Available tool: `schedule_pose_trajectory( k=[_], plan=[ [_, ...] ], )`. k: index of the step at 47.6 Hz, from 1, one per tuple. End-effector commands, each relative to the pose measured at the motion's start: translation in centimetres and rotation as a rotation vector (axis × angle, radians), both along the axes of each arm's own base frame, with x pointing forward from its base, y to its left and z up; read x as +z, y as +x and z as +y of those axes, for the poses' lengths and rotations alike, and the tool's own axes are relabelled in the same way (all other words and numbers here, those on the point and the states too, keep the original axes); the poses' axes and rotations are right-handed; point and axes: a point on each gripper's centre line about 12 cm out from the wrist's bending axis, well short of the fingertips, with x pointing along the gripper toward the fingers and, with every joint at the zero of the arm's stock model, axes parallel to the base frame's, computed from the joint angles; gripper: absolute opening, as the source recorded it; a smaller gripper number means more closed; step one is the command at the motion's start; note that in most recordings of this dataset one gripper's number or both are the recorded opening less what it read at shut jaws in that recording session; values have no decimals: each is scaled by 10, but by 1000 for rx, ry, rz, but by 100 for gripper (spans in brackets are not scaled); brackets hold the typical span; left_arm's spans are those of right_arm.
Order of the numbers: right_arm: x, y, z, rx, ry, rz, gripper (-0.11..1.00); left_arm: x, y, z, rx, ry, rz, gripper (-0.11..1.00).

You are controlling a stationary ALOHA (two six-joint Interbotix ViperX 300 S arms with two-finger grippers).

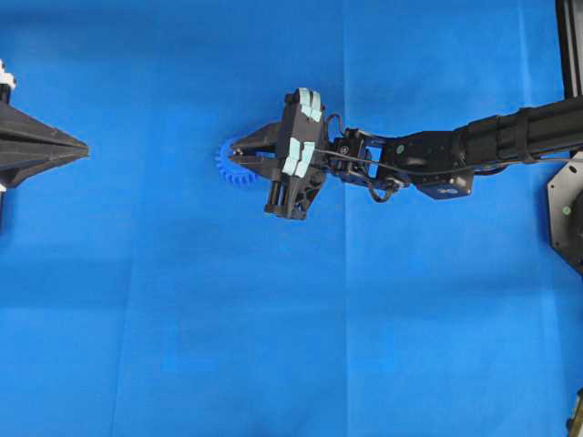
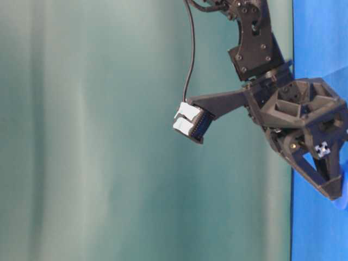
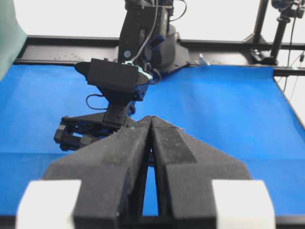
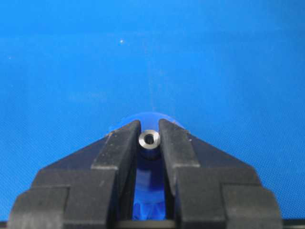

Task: Insert the shaft placed at a random location into the center hole of the small gear at another random location.
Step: 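Lower the shaft into the gear hole and open the right gripper, then raise the open right gripper away from the gear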

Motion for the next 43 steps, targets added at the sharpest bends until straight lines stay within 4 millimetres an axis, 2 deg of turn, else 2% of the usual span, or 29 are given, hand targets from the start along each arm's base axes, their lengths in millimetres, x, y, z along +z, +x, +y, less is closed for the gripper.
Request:
schedule_pose_trajectory(
  k=[1,14,17,20,29,31,43],
  plan=[
    [11,6,0,2,-4,-29,3,3,1,0,1,0,-9,0],
    [8,5,0,4,3,-1,3,3,1,0,1,0,-9,0],
    [10,5,0,4,6,2,7,3,1,0,1,0,-8,0],
    [14,5,1,6,8,3,19,3,1,0,1,0,-8,0],
    [36,2,2,14,10,-4,73,3,1,0,1,0,-8,0],
    [42,0,2,18,5,-11,82,3,1,0,1,0,-9,0],
    [86,-7,4,31,-14,-79,77,3,1,0,1,0,-8,0]
  ],
)
